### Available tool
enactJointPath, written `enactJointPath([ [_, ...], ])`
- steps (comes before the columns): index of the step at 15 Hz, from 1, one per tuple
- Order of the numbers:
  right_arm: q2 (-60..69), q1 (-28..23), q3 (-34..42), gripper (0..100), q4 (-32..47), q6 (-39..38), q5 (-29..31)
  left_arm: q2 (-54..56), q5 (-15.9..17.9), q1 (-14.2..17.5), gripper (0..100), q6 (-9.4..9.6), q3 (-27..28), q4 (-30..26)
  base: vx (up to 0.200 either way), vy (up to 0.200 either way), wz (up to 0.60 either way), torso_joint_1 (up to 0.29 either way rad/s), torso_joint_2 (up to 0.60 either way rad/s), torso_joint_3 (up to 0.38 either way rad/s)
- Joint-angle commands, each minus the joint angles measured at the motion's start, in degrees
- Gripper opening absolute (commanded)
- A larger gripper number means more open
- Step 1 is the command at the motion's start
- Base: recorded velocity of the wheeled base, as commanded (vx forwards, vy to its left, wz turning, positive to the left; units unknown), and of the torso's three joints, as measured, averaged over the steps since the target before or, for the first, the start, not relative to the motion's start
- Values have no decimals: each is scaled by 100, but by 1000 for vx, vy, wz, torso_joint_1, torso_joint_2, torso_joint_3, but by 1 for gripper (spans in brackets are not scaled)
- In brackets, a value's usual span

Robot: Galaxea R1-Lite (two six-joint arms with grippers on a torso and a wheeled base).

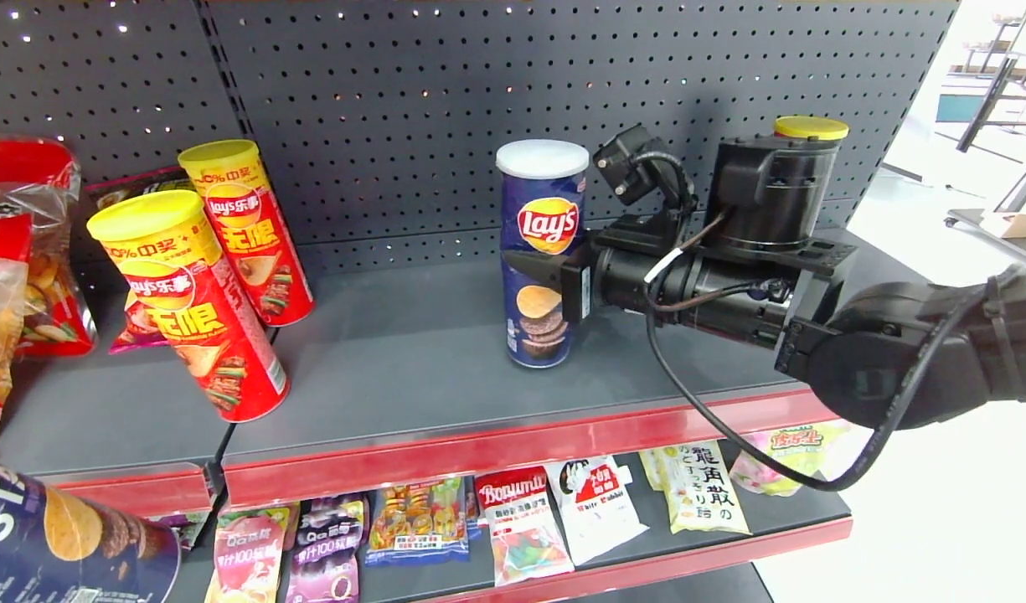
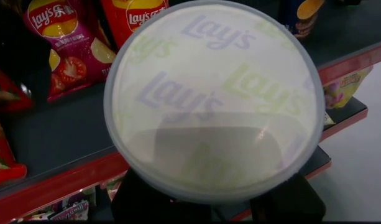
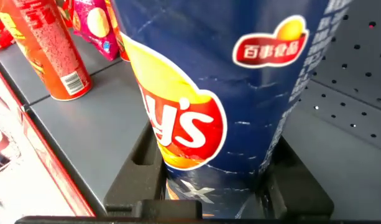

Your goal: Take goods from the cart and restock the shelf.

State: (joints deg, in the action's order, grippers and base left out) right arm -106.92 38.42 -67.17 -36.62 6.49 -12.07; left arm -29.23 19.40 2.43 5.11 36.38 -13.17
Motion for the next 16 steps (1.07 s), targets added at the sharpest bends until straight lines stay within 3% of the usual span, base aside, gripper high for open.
enactJointPath([
  [1, 66, 139, 398, 0, -337, 2, 56, -21, 3, 4, 0, -1, 1, -2, 0, 0, 0, 0, 0, 0],
  [4, 189, 280, 740, 0, -425, -33, 82, -21, -32, 4, 0, -1, -8, -2, 0, 0, 0, 0, 0, 0],
  [16, 145, 447, 776, 0, -416, -77, 302, -74, -32, 4, 0, -1, -8, -2, 0, 0, 0, 0, 0, 0],
])
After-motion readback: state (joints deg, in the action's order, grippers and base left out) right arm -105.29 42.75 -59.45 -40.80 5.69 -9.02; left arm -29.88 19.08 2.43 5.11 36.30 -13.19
